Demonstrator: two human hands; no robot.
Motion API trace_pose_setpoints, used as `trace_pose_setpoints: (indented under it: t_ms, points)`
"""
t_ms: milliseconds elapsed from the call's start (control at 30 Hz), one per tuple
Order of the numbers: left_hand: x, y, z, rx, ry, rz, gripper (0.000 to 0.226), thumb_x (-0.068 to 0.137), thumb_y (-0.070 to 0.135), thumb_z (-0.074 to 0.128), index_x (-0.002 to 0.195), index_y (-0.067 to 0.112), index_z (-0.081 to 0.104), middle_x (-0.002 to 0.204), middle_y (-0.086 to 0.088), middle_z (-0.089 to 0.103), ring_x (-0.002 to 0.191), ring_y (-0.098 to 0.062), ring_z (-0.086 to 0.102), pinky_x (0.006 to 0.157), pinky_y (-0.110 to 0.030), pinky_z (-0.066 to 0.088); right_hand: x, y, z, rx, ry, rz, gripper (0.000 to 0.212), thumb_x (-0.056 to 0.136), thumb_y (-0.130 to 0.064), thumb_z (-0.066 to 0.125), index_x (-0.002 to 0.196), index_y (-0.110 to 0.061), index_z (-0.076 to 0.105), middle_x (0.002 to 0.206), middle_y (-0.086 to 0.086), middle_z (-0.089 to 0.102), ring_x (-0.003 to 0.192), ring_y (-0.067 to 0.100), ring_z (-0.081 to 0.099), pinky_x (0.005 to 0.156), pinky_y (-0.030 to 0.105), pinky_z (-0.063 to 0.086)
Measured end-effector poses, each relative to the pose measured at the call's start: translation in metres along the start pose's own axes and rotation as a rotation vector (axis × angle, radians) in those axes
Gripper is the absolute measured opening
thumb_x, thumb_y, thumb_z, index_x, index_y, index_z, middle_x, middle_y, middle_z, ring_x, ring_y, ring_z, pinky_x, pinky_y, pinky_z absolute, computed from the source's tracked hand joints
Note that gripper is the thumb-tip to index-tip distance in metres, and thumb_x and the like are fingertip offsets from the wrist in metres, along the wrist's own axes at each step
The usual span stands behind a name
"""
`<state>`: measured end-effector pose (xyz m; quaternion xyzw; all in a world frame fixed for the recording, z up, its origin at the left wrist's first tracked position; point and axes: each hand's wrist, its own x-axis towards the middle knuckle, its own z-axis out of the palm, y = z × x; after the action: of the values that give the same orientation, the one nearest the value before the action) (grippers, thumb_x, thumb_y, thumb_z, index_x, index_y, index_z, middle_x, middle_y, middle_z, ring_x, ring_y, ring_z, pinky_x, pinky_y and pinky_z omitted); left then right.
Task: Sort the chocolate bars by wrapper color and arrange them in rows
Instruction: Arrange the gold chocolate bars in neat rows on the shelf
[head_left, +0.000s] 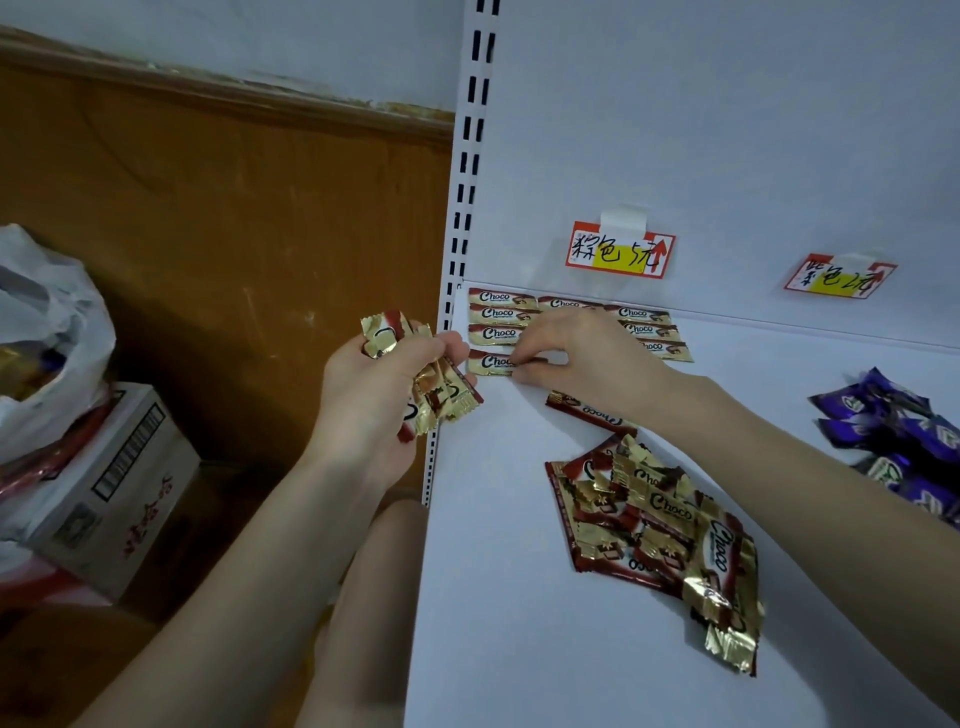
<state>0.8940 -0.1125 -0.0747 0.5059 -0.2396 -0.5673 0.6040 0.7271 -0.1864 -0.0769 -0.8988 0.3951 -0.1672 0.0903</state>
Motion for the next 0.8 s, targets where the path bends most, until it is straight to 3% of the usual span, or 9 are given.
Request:
trace_pose_setpoints:
  t_ms: [167,467,600,700,800]
  points:
    - [0.0016,-0.0012,0.0018,0.017,0.03,-0.016,0.009,0.084,0.004,0.063,0.083,0.013,0.06,0.093,-0.007,0.071,0.088,-0.021,0.068,0.079,-0.04,0.056,0.0007,0.0032,0.0012,0.017,-0.004,0.047,0.015,0.086,-0.016,0.064,0.093,-0.008,0.073,0.094,0.005,0.068,0.09,0.018,0.056,0.081,0.037,0.044]
    - [0.0027,-0.0017,0.0024,0.025,0.026,-0.018,0.01,0.085,0.006,0.064,0.087,0.014,0.059,0.094,-0.006,0.071,0.091,-0.022,0.068,0.077,-0.037,0.057,0.0049,0.003,0.0013,-0.006,0.005,0.057,0.017,0.087,-0.015,0.061,0.096,-0.006,0.073,0.095,0.005,0.068,0.087,0.014,0.054,0.078,0.031,0.042]
    - [0.0019,-0.0009,0.004,0.022,0.024,-0.022,0.012,0.083,0.006,0.065,0.086,0.015,0.058,0.102,-0.009,0.069,0.096,-0.025,0.066,0.083,-0.04,0.055,0.0049,0.0045,0.0017,-0.012,0.008,0.047,0.018,0.088,-0.016,0.061,0.096,-0.006,0.072,0.095,0.004,0.068,0.083,0.009,0.05,0.073,0.026,0.038]
    - [0.0036,-0.0015,0.0048,0.02,0.033,-0.03,0.017,0.084,0.008,0.065,0.099,0.014,0.059,0.097,-0.007,0.07,0.092,-0.023,0.069,0.075,-0.034,0.057,0.0044,0.0049,0.0011,-0.012,0.012,0.044,0.018,0.087,-0.018,0.062,0.098,-0.007,0.071,0.092,0.0,0.065,0.081,0.008,0.047,0.069,0.023,0.034]
    - [0.0041,-0.0014,0.0056,-0.01,0.042,-0.037,0.018,0.087,0.008,0.063,0.101,0.019,0.057,0.089,-0.005,0.071,0.078,-0.019,0.072,0.065,-0.031,0.058,0.0032,0.0062,-0.0026,0.039,0.047,0.092,0.017,0.086,-0.017,0.063,0.097,-0.006,0.07,0.092,0.003,0.064,0.08,0.013,0.052,0.072,0.025,0.039]
